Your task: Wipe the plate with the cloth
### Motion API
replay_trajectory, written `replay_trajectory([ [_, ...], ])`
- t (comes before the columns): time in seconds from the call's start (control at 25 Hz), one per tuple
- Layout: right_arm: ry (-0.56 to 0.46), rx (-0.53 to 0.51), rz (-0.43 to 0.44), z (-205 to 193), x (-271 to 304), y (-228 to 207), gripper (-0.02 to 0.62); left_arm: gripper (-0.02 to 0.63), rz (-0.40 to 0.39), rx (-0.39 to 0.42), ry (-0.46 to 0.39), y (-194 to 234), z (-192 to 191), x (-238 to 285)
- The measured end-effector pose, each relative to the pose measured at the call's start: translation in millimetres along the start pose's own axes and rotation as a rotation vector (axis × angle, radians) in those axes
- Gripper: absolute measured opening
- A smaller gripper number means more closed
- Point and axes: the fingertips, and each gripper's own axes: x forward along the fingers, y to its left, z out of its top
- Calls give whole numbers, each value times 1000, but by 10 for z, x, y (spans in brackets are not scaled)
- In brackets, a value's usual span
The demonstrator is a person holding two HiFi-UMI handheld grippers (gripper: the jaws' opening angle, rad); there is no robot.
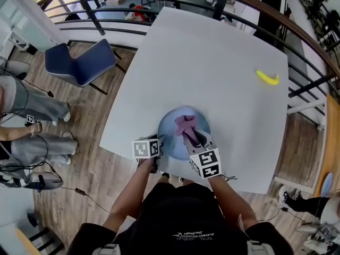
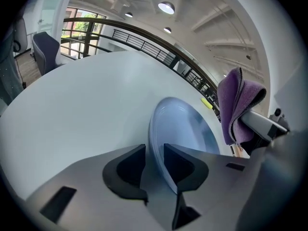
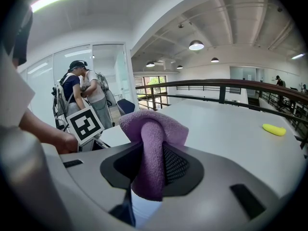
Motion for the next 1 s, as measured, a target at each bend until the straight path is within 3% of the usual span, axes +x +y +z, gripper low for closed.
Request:
replay_trajectory([
  [0.36, 6, 6, -1, 6, 10, -32, 114, 56, 14, -19, 29, -31, 29, 51],
  [0.76, 1, 6, -12, -1, -14, -33, 114, 29, -51, -133, -4, -31, 36, 65],
  [1.0, 4, 13, -29, -24, -49, -62, 114, 25, -69, -104, -36, -82, 118, 19],
])
